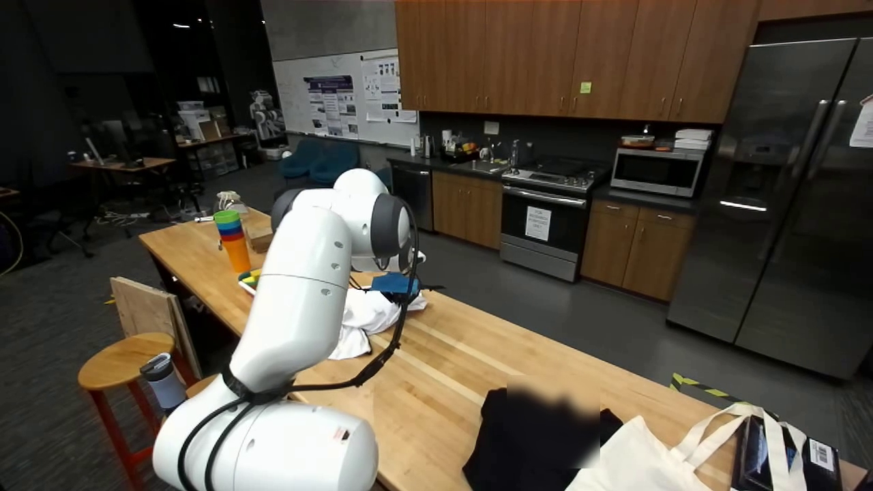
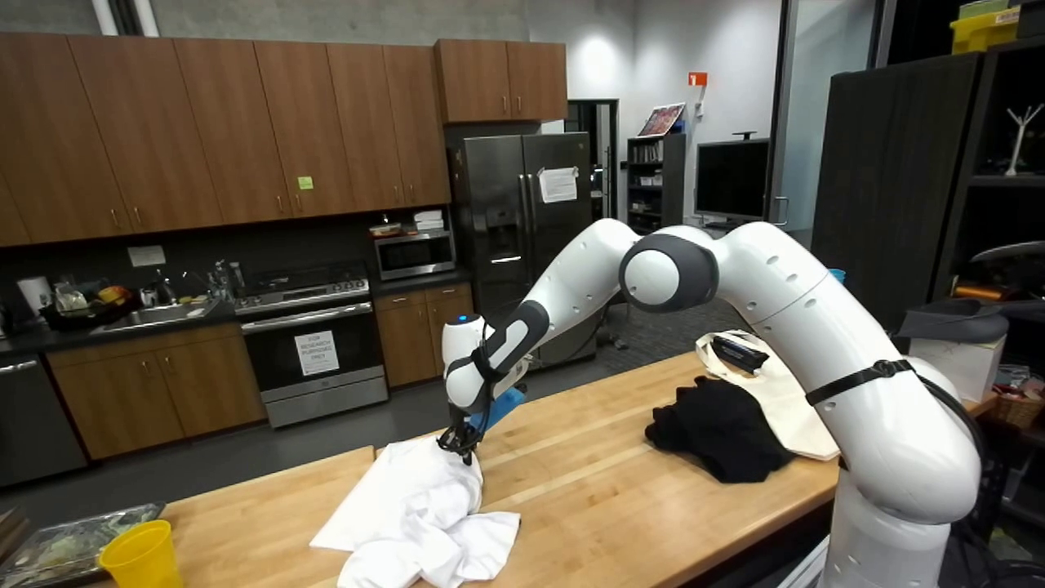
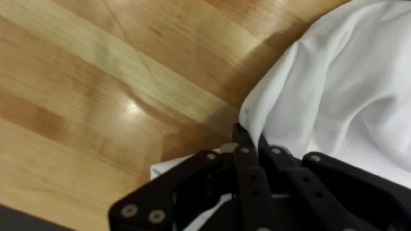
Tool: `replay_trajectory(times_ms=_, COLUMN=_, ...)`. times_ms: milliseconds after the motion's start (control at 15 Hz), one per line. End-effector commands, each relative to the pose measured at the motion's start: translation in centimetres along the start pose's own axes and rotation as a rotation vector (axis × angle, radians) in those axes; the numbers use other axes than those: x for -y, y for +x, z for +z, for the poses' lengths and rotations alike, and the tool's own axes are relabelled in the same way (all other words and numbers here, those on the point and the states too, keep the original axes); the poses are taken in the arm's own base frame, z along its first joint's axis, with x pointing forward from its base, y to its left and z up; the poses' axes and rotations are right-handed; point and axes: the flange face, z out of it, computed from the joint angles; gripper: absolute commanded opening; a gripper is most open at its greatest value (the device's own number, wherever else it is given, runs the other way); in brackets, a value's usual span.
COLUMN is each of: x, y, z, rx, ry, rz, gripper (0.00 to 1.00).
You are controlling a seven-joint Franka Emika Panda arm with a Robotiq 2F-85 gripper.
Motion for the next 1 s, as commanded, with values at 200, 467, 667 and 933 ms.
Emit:
replay_trajectory(times_ms=200, x=-7.8, y=-3.8, z=-11.8, rx=-0.039, ry=-0.208, rz=0.027, gripper=0.01)
replay_trajectory(times_ms=467, x=-13.7, y=-8.1, z=-17.2, rx=-0.118, ry=-0.239, rz=0.245, gripper=0.01)
replay_trajectory(times_ms=667, x=-17.8, y=-12.6, z=-20.3, rx=-0.139, ry=-0.248, rz=0.42, gripper=0.01)
replay_trajectory(times_ms=933, x=-22.5, y=-20.0, z=-22.4, rx=-0.144, ry=-0.207, rz=0.649, gripper=0.01)
